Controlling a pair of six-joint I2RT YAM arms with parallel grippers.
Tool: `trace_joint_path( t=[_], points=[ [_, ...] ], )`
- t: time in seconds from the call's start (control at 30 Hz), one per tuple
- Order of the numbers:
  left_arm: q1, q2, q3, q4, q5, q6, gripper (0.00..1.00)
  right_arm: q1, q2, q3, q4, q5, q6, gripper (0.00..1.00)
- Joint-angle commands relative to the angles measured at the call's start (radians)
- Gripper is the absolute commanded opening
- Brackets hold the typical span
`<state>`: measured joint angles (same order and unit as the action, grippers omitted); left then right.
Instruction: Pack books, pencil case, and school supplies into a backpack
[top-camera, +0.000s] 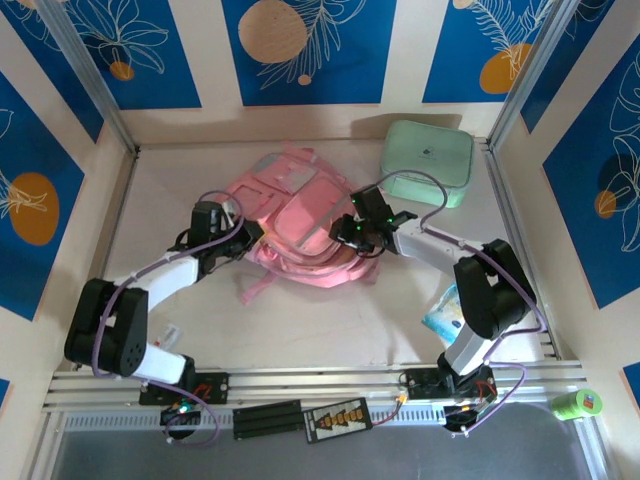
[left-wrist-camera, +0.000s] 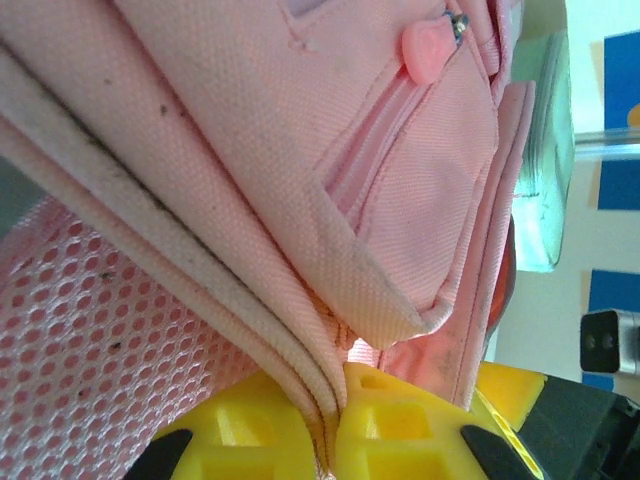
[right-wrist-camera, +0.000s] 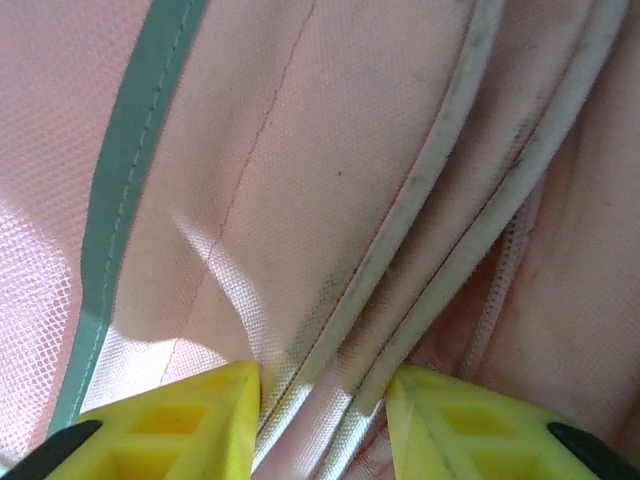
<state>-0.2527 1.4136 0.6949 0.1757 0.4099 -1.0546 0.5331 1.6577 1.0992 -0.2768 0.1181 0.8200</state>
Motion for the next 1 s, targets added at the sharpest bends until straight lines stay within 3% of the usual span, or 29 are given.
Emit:
trace_joint_path(
  t=[0.0, 0.17, 0.3, 0.5, 0.6, 0.97],
  points=[
    [0.004, -0.057, 0.039, -0.05, 0.031, -0.055, 0.0, 0.018, -0.06, 0.046, -0.146, 0.134, -0.075, 0.47],
    [0.0, -0.071, 0.062, -0.094, 0.054, -0.107, 0.0, 0.113, -0.158, 0.05, -0.261, 0.237, -0.08, 0.53],
    [-0.01, -0.074, 0.073, -0.107, 0.056, -0.161, 0.0, 0.216, -0.19, 0.051, -0.243, 0.209, -0.017, 0.53],
    [-0.029, -0.067, 0.108, -0.147, 0.048, -0.207, 0.0, 0.382, -0.101, 0.077, -0.087, 0.135, 0.088, 0.49],
    [-0.045, -0.053, 0.119, -0.163, 0.058, -0.261, 0.0, 0.436, -0.026, 0.145, -0.104, 0.187, 0.105, 0.43],
    [-0.104, 0.015, 0.16, -0.1, 0.109, -0.388, 0.0, 0.446, 0.096, 0.256, -0.092, 0.311, 0.088, 0.36]
  ],
)
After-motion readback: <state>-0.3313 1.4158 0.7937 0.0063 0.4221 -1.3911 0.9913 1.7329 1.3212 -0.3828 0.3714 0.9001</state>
